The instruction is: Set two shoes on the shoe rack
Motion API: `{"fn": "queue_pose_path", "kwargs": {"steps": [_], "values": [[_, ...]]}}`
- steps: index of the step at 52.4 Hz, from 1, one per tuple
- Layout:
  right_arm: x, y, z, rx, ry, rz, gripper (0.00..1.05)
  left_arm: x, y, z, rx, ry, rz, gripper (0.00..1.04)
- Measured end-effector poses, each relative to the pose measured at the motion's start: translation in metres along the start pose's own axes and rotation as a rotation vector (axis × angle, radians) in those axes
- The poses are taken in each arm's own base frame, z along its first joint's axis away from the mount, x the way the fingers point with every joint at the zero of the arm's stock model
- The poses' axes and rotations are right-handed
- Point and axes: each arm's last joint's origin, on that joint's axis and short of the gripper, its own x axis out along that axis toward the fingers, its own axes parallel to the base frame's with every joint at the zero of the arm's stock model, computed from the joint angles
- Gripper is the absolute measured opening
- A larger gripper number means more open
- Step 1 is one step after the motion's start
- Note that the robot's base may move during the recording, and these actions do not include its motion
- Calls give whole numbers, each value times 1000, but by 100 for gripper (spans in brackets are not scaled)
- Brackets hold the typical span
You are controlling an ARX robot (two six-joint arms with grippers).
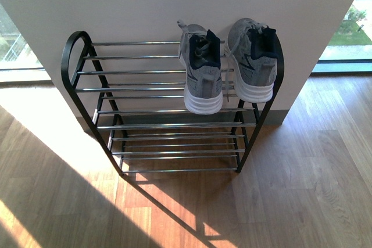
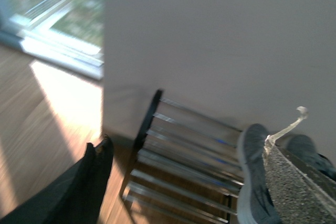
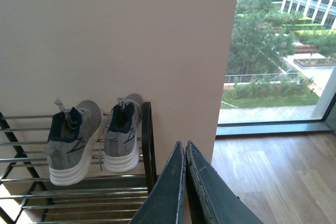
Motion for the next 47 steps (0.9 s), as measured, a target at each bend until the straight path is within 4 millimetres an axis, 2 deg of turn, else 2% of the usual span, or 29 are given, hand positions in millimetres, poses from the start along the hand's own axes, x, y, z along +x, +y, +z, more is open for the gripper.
{"fn": "queue_pose_path", "kwargs": {"steps": [4,11,23,24,27,44,47], "values": [[0,0,0,0,0,1,1,-6,11,-11,107,-87,-99,68],[0,0,0,0,0,2,1,-20,28,-20,227,-192,-126,49],[0,0,0,-1,0,2,4,-40,58,-47,295,-186,-115,1],[0,0,0,-1,0,2,5,-41,59,-48,294,-187,-114,1],[0,0,0,-1,0,2,19,-46,64,-52,298,-195,-112,1],[0,0,0,-1,0,2,65,-59,84,-63,301,-193,-112,1],[0,0,0,-1,0,5,79,-63,87,-66,301,-196,-100,1]]}}
